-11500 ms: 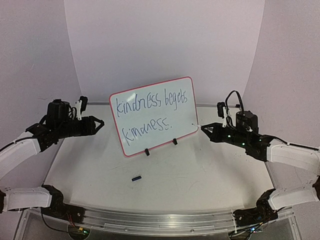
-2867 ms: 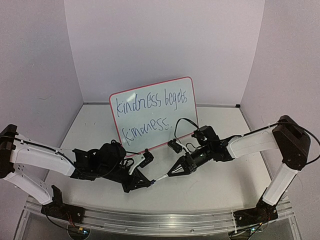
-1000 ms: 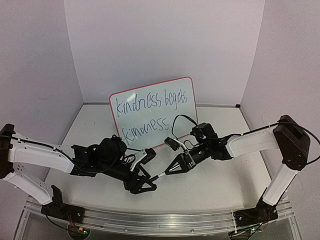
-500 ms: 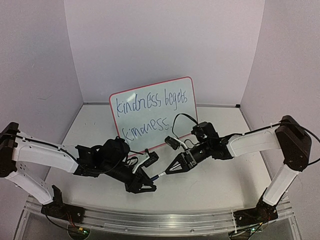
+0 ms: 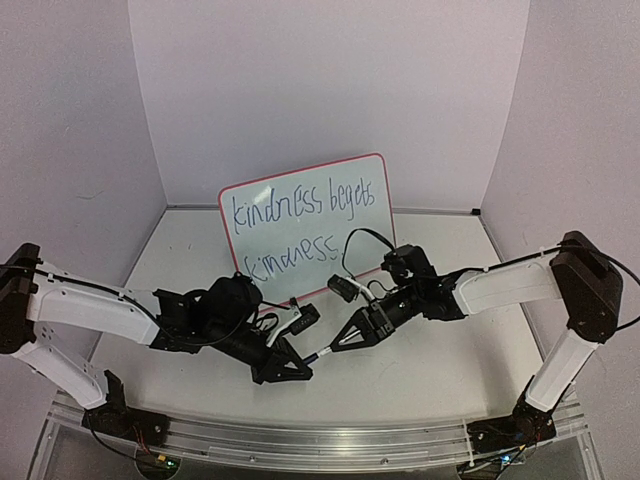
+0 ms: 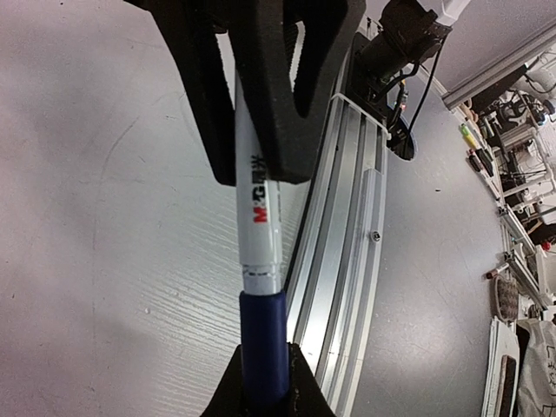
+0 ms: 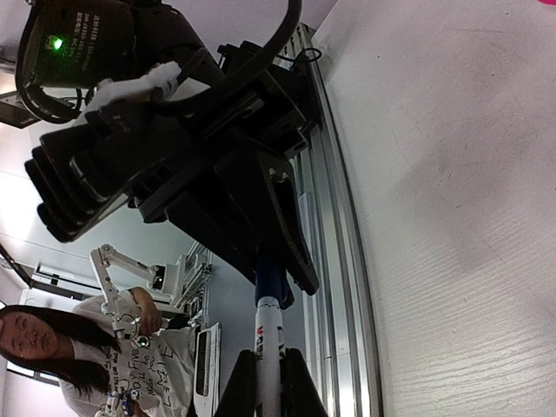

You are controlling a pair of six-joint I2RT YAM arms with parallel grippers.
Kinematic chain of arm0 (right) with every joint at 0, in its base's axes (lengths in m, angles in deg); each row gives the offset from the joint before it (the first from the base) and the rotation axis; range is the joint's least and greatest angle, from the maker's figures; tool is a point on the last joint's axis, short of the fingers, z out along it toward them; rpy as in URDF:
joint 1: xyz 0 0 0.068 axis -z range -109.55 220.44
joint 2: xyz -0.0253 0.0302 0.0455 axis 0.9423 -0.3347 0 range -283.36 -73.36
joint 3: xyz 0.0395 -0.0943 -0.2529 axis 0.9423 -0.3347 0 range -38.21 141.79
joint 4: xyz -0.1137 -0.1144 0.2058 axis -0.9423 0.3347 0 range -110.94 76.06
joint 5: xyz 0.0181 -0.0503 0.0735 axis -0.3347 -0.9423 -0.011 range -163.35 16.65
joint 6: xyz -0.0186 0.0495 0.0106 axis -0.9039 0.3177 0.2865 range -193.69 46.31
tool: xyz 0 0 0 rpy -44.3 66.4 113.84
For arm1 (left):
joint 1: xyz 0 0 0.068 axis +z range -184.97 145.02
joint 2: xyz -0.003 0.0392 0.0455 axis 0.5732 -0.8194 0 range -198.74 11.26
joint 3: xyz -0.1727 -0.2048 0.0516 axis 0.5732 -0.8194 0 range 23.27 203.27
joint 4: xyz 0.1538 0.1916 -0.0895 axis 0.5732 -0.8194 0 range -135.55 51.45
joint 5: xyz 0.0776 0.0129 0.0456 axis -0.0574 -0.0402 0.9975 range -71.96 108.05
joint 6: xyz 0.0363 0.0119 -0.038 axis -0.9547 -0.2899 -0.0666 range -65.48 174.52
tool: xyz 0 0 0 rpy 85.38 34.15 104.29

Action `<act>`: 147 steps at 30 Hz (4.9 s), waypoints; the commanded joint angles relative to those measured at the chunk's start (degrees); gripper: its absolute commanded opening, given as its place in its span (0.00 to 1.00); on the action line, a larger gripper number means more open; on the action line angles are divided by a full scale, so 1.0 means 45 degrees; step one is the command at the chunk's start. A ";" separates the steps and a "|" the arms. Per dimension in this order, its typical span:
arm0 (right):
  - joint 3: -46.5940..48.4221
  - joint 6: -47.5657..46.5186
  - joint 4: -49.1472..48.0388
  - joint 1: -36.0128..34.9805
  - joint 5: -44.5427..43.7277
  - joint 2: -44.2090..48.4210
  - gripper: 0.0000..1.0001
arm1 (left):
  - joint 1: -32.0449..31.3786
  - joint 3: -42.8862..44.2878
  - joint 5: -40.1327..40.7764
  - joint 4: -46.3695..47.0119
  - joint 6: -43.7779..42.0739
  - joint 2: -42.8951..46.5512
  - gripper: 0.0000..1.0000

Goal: Write a sentence on the whiteboard
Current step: Insert the whiteboard marker into the pen cap, then pass from the right arm to the left, then put down the whiteboard marker at the center of the board.

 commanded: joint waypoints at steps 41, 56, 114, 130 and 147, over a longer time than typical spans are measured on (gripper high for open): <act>0.1250 -0.0375 0.0084 -0.1702 0.0680 -0.0259 0.00 | 0.0376 0.1744 -0.1950 0.2498 0.0083 0.0034 0.00; 0.1451 -0.0368 0.0084 -0.2148 0.0832 -0.0358 0.00 | 0.0840 0.1757 -0.3047 0.3902 0.0821 -0.0011 0.00; -0.1162 -0.2486 0.5111 0.7462 -1.4932 0.6913 0.98 | 0.6269 -0.2971 0.4881 -0.4756 0.6121 0.4156 0.01; -0.2975 -0.2267 0.3684 0.7462 -1.5936 0.8769 0.98 | 0.9378 0.0141 0.3998 -0.2547 0.1971 -0.0765 0.10; -0.3195 -0.2943 0.3141 0.7462 -1.5855 0.8439 0.98 | 1.0421 -0.0015 0.4193 -0.1449 0.1744 -0.0915 0.75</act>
